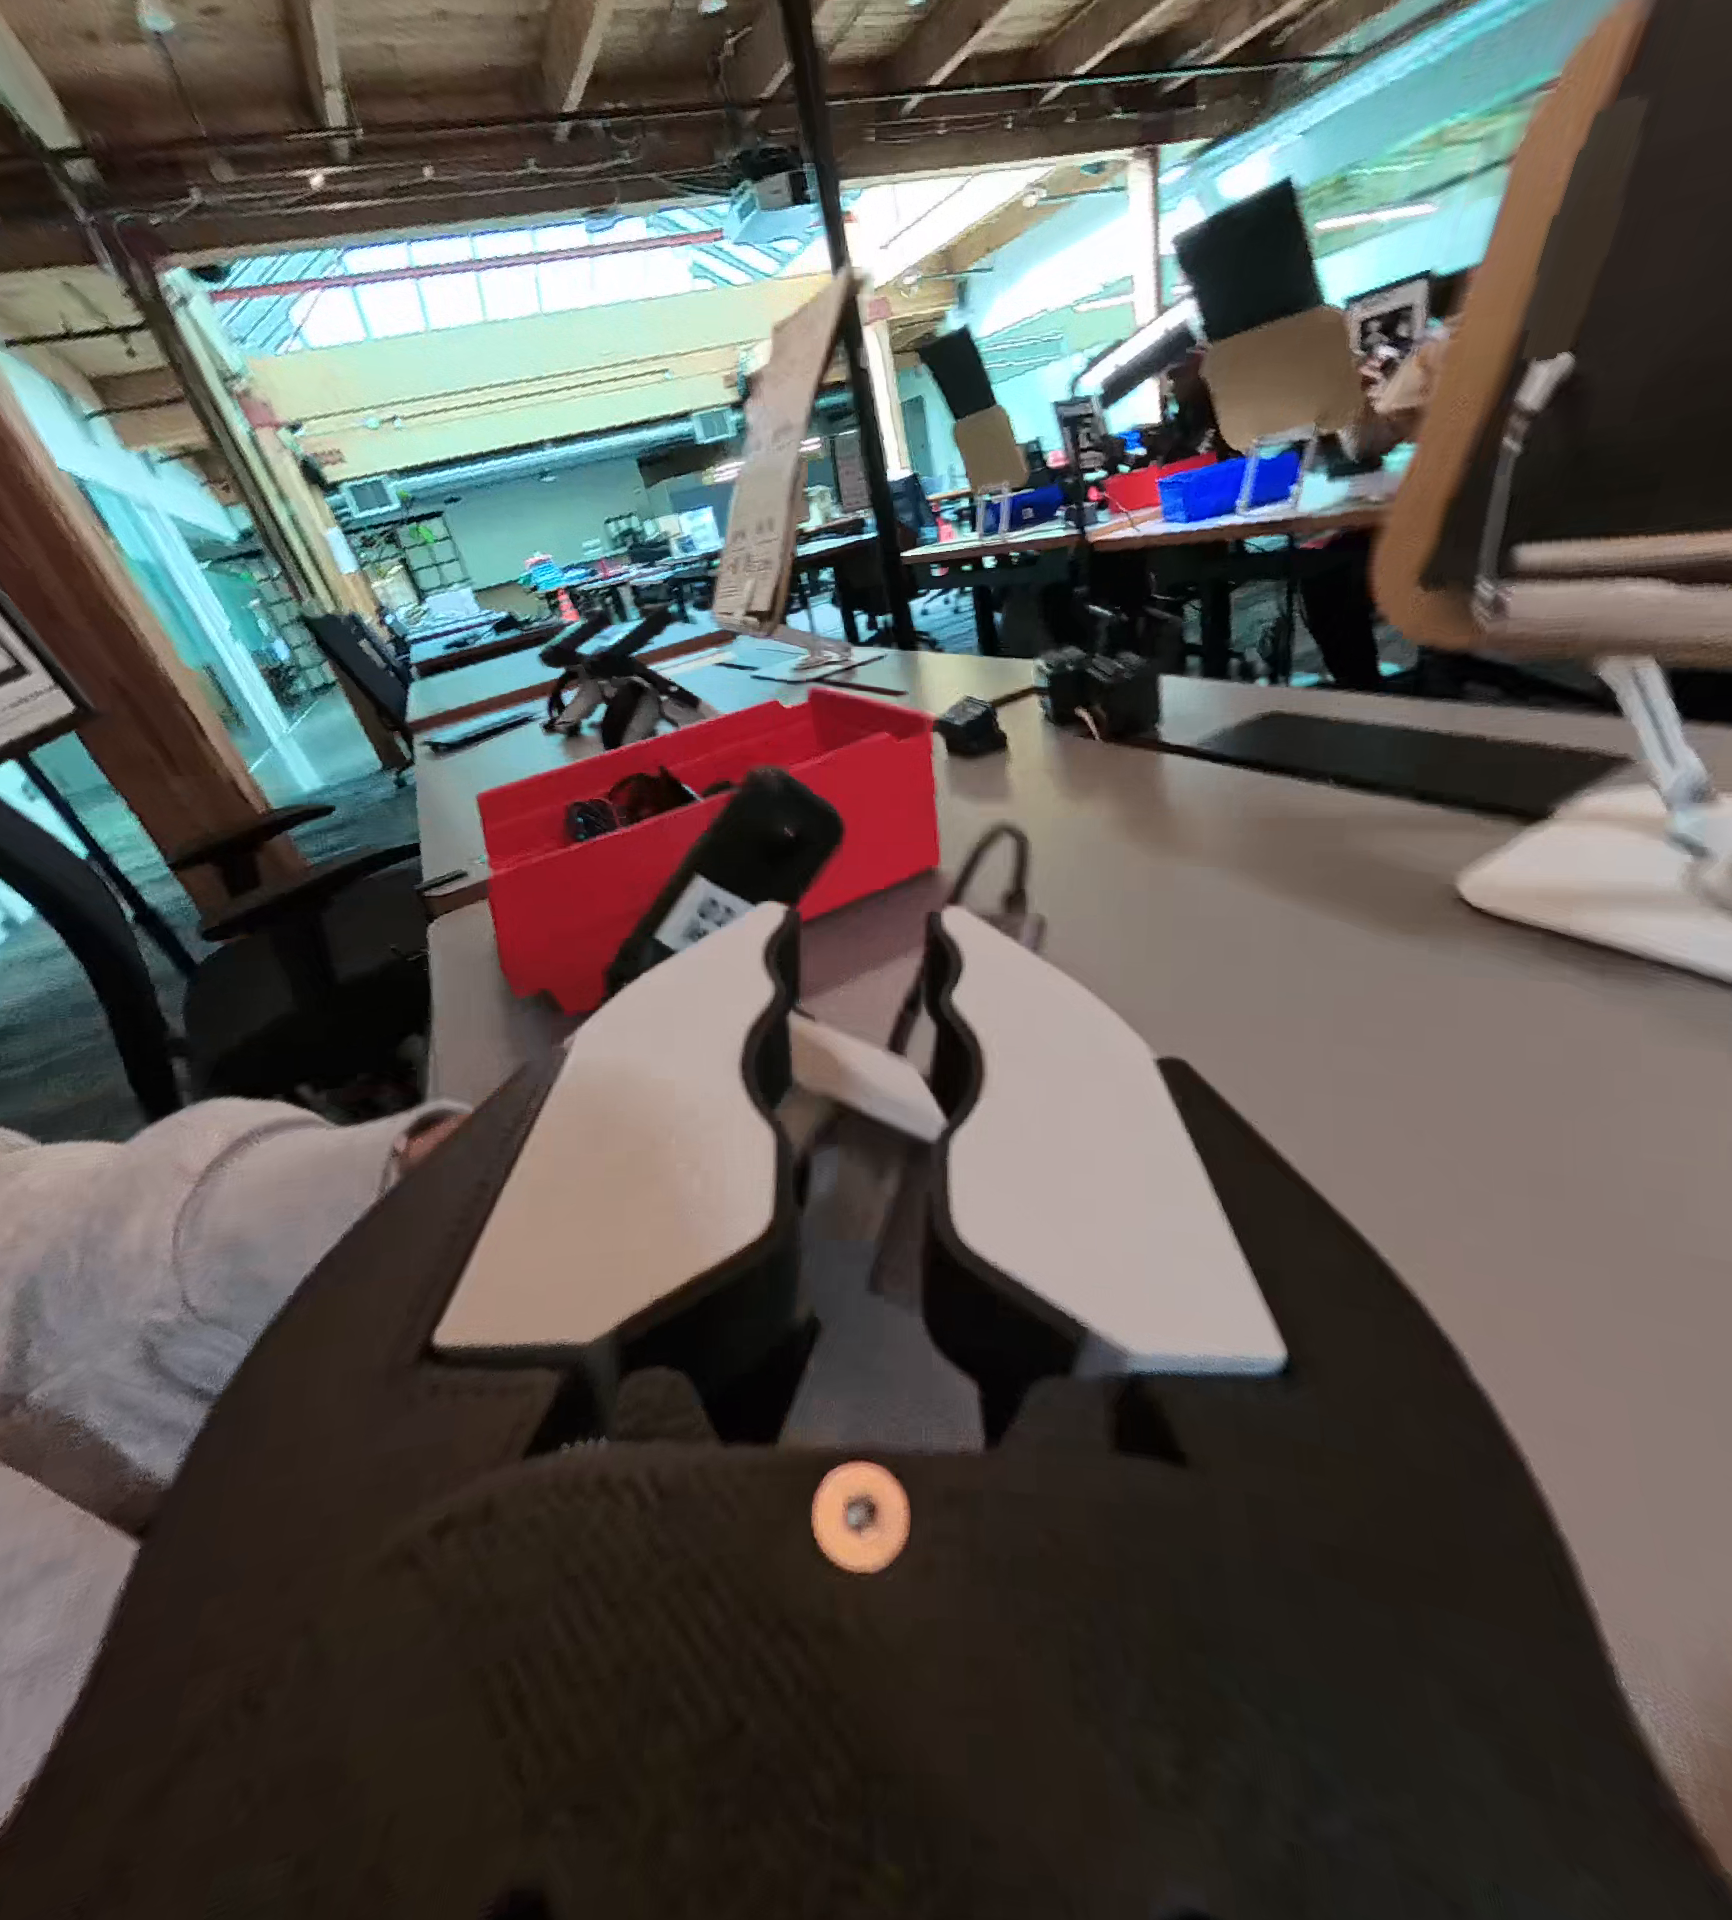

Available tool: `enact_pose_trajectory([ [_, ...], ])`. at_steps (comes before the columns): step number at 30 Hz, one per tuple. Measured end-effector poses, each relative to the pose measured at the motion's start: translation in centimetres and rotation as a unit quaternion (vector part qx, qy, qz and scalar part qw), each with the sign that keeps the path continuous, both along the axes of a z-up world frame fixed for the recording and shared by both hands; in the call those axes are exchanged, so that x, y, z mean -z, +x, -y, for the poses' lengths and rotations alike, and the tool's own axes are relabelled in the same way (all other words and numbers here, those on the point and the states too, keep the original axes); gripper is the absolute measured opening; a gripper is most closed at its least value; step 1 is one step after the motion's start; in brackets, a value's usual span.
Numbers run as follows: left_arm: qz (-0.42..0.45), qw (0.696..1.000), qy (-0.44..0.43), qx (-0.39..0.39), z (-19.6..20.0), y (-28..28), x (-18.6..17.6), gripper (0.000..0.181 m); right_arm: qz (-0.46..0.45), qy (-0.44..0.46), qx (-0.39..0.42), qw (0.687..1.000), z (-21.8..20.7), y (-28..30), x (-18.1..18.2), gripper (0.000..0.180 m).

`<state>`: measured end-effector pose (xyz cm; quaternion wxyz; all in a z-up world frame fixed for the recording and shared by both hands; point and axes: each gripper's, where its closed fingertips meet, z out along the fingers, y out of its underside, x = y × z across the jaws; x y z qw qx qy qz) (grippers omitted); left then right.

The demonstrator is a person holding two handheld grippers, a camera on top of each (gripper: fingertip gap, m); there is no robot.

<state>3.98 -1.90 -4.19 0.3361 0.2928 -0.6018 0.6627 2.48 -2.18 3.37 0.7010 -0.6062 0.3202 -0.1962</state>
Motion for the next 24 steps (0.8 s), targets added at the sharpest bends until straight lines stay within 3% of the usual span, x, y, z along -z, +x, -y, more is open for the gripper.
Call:
enact_pose_trajectory([
  [5, -0.029, 0.999, -0.019, -0.001, -0.2, 0.4, -0.1, 0.010, 0.059, -0.093, -0.108, 0.988, -9.4, 1.6, -5.2, 0.022],
  [9, -0.037, 0.999, -0.018, -0.004, -0.5, 0.9, 0.1, 0.010, 0.073, -0.188, -0.226, 0.953, -19.2, 2.8, -6.1, 0.023],
  [17, -0.072, 0.997, -0.024, -0.007, -1.0, 2.1, 0.5, 0.010, 0.078, -0.419, -0.329, 0.843, -35.3, 6.9, 0.3, 0.031],
  [24, -0.095, 0.995, -0.028, 0.013, -0.5, 2.0, 0.6, 0.009, -0.004, -0.550, -0.349, 0.759, -43.4, 10.4, 7.2, 0.036],
])
